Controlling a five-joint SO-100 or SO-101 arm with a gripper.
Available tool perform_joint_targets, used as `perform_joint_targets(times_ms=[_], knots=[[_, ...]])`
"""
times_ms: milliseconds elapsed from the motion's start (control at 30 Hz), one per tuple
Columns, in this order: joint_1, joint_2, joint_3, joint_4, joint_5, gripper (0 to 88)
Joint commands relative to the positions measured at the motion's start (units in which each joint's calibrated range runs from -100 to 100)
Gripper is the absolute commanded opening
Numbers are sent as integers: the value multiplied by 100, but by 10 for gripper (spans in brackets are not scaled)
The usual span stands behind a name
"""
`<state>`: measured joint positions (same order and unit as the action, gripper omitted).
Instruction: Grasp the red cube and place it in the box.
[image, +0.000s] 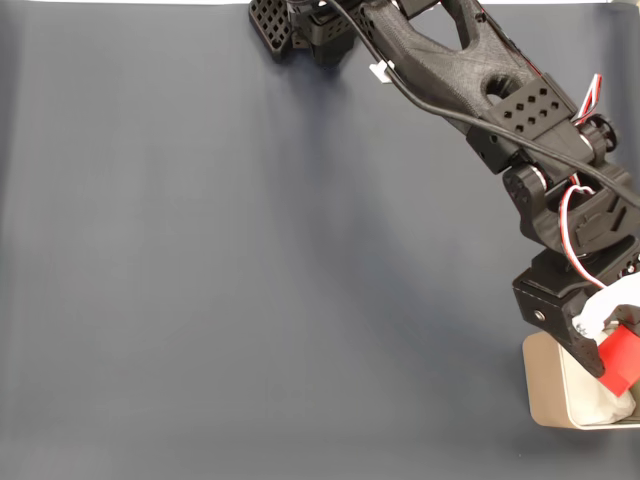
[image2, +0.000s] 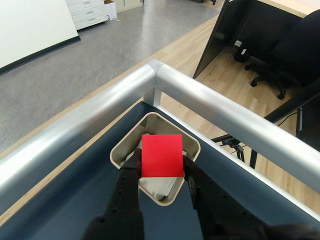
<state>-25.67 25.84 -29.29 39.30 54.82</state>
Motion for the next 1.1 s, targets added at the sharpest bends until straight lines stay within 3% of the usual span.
perform_joint_targets(times_ms=[0,300,533,700,1067], knots=[[-47,-53,-373,-61,-34,74],[-54,-27,-373,-61,-73,89],[-40,-45,-364,-127,-283,297],[-26,-71,-310,-94,-278,388],[-47,-97,-319,-135,-230,463]])
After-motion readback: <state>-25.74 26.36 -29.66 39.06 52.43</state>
